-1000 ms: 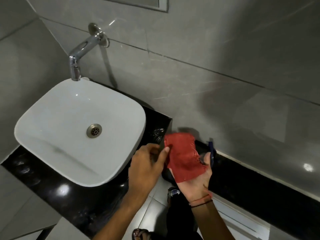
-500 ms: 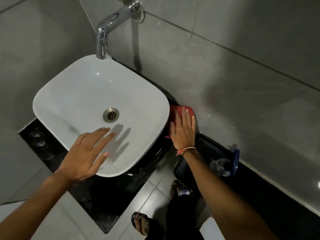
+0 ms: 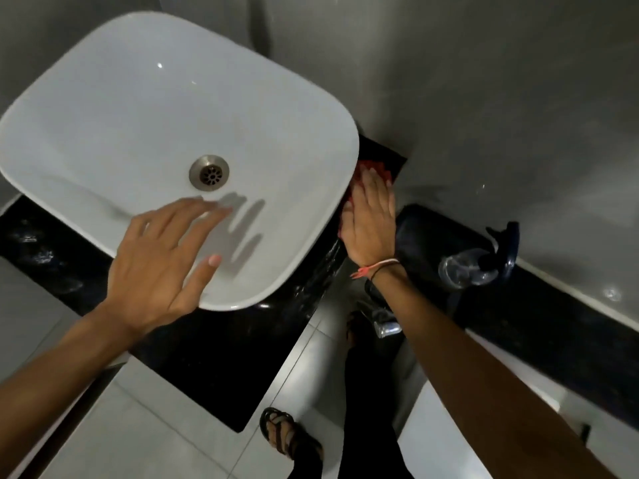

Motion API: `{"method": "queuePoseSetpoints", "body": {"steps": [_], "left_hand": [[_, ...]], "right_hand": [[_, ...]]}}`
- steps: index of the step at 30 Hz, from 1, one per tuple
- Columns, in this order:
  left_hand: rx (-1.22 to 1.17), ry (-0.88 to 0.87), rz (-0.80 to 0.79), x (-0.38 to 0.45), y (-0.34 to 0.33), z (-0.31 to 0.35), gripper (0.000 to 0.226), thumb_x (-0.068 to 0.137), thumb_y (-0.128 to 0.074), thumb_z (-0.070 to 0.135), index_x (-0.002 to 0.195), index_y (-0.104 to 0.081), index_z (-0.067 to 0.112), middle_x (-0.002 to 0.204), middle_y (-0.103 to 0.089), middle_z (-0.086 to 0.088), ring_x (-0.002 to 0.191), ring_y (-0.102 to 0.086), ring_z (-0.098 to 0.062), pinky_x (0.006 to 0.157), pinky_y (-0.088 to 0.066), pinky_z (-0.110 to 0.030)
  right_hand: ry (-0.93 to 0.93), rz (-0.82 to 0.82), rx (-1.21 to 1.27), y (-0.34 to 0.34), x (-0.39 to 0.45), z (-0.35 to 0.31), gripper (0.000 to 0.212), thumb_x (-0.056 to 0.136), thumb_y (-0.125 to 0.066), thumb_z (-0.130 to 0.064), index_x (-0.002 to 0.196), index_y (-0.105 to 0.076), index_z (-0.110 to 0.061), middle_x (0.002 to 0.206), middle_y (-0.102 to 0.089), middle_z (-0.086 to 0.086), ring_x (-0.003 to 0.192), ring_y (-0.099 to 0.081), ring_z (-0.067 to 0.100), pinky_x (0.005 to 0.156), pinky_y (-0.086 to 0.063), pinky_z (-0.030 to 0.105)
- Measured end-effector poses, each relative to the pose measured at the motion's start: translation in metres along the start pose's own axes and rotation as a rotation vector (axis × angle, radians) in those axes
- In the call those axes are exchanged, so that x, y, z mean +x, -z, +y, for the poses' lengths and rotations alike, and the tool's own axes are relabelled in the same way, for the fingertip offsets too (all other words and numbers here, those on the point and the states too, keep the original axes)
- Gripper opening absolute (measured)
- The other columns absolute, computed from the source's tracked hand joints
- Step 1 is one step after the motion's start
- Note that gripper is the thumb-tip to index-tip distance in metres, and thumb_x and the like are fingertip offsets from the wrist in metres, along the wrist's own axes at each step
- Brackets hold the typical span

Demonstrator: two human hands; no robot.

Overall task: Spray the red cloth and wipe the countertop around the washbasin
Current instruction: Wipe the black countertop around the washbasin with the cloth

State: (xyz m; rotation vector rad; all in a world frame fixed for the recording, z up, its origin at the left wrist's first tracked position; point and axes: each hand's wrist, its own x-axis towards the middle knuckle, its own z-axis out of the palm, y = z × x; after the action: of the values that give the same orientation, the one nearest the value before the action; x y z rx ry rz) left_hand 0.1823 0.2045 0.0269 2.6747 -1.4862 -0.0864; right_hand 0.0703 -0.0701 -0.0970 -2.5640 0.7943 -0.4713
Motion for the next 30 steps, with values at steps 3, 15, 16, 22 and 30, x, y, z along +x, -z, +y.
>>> {"method": "queuePoseSetpoints", "body": {"steps": [3, 15, 16, 22, 30], "left_hand": [[0.011, -0.01, 0.023, 0.001, -0.001, 0.0, 0.059, 0.1, -0.024, 0.046, 0.149, -0.042, 0.017, 0.146, -0.055, -0.009, 0.138, -0.049, -0.032, 0.099, -0.042, -0.053], [0.025, 0.004, 0.03, 0.0, 0.001, -0.002, 0.059, 0.099, -0.027, 0.045, 0.149, -0.042, 0.019, 0.144, -0.057, -0.007, 0.138, -0.049, -0.029, 0.099, -0.042, -0.049], [0.022, 0.008, 0.043, -0.001, -0.001, -0.003, 0.058, 0.099, -0.027, 0.044, 0.149, -0.043, 0.019, 0.143, -0.057, -0.006, 0.139, -0.049, -0.029, 0.099, -0.042, -0.049], [-0.003, -0.011, 0.137, 0.0, -0.006, -0.001, 0.056, 0.099, -0.028, 0.043, 0.147, -0.044, 0.02, 0.144, -0.057, -0.005, 0.139, -0.048, -0.028, 0.097, -0.04, -0.048], [0.032, -0.018, 0.161, -0.001, -0.013, 0.0, 0.059, 0.101, -0.02, 0.049, 0.152, -0.036, 0.024, 0.149, -0.052, -0.003, 0.143, -0.042, -0.026, 0.1, -0.037, -0.049]], "right_hand": [[0.034, 0.019, 0.051, -0.015, -0.074, -0.033, 0.041, 0.09, -0.049, -0.012, 0.126, -0.064, -0.001, 0.15, -0.055, 0.02, 0.147, -0.043, 0.035, 0.129, -0.021, 0.053], [0.054, -0.09, 0.072, 0.011, 0.014, 0.012, 0.056, 0.089, -0.05, -0.009, 0.144, -0.05, -0.001, 0.153, -0.05, 0.023, 0.145, -0.042, 0.042, 0.125, -0.026, 0.059], [0.044, -0.092, 0.084, 0.011, 0.03, 0.019, 0.057, 0.089, -0.052, -0.005, 0.146, -0.048, 0.0, 0.154, -0.048, 0.024, 0.146, -0.04, 0.042, 0.125, -0.025, 0.058], [0.007, -0.015, 0.142, 0.0, 0.047, 0.034, 0.056, 0.089, -0.049, 0.002, 0.145, -0.049, 0.002, 0.154, -0.047, 0.025, 0.147, -0.039, 0.043, 0.128, -0.017, 0.058], [0.02, 0.01, 0.142, -0.021, -0.097, -0.052, 0.056, 0.087, -0.039, -0.018, 0.137, -0.057, -0.001, 0.148, -0.056, 0.021, 0.144, -0.046, 0.037, 0.125, -0.027, 0.057]]}}
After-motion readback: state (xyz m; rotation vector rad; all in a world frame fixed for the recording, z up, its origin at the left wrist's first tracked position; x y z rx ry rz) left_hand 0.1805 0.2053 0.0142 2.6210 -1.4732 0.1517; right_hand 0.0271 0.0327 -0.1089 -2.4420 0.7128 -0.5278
